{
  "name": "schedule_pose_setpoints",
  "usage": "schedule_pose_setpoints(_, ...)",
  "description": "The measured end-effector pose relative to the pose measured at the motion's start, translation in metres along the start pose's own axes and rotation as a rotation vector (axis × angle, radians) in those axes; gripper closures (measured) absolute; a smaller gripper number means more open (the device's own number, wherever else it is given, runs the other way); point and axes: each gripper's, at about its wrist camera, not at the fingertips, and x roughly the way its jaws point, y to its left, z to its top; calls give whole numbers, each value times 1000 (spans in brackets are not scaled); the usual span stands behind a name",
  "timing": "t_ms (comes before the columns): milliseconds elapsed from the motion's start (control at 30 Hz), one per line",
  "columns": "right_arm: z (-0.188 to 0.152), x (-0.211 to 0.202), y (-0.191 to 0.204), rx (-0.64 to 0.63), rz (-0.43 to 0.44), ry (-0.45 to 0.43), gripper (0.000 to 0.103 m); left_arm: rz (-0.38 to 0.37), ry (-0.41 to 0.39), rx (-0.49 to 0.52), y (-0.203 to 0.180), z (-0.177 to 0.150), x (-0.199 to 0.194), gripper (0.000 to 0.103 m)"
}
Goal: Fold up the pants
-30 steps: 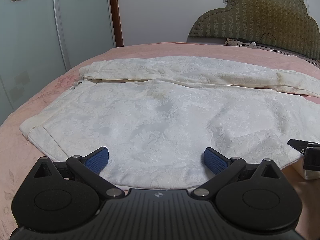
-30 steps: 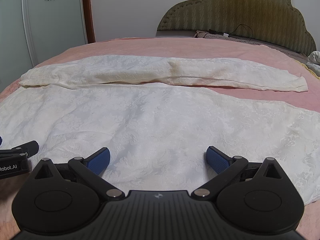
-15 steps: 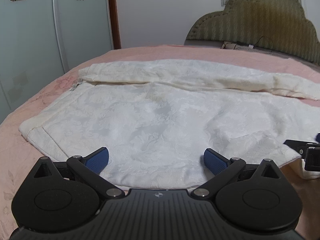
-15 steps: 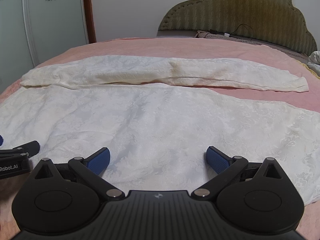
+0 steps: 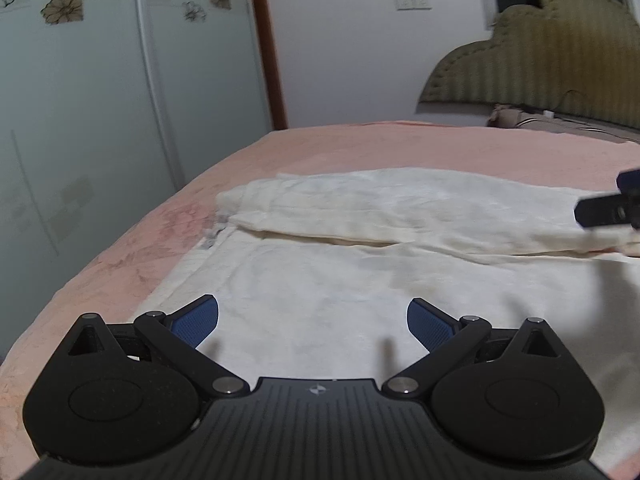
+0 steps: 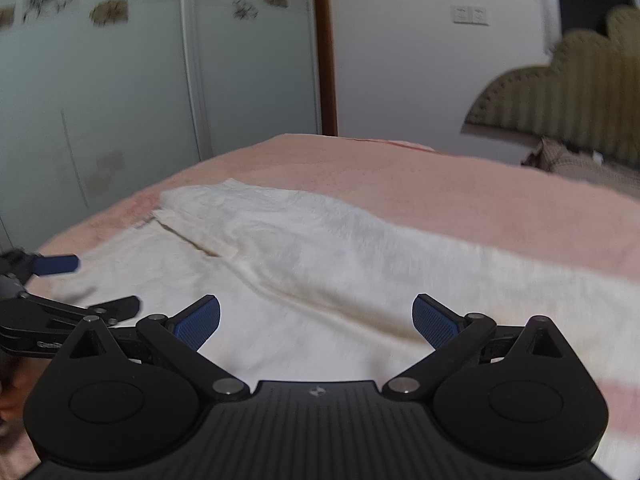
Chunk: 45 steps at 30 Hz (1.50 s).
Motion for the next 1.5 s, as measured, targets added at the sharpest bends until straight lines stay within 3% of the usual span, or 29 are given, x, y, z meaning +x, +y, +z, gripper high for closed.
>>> schedule_pose_setpoints(67,18,29,-8,-1,8,44,0,12,15,-4,5,-6,9,0)
schedule_pose_setpoints(200,45,85,-31,54,104,95,0,16,56,17,4,-18,23,0)
schedule_pose_setpoints(433,81,182,-41,19,75,167,0,-32,96,-49,15,-20,30,0)
schedule_pose_setpoints(533,90,221,-49,58,109,190,0,-34,100,-51,14,-20,31,0)
schedule_pose_setpoints(633,94,260,-55,123,163,273,0,-36,101,-51,14,-20,31,0)
schedule_pose_setpoints(733,95,275,-47,46,158,280,0,-40,102,-55,15,-19,32,0)
schedule_pose_setpoints(833,94,275,-38,-20,181,279,2,-48,102,-58,16,-18,32,0)
schedule_pose_setpoints(900,97,271,-35,-52,223,259,20,-68,106,-60,20,-16,33,1)
schedule_pose_setpoints(933,98,267,-35,-56,249,246,48,-82,111,-69,23,-13,34,1)
schedule_pose_setpoints(967,99,263,-33,-62,253,236,66,-96,116,-82,27,-10,35,1)
schedule_pose_setpoints(1067,99,251,-14,-187,208,197,79,-116,126,-160,43,5,41,1)
schedule_pose_setpoints(1167,92,230,7,-313,148,126,87,-86,111,-243,64,22,47,2)
schedule_pose_setpoints(1333,69,165,46,-544,98,-41,90,-60,46,-411,99,39,41,2)
schedule_pose_setpoints(1433,43,114,75,-677,106,-117,91,-74,17,-509,114,39,34,2)
schedule_pose_setpoints(1500,16,78,89,-778,133,-148,98,-97,3,-562,120,36,30,1)
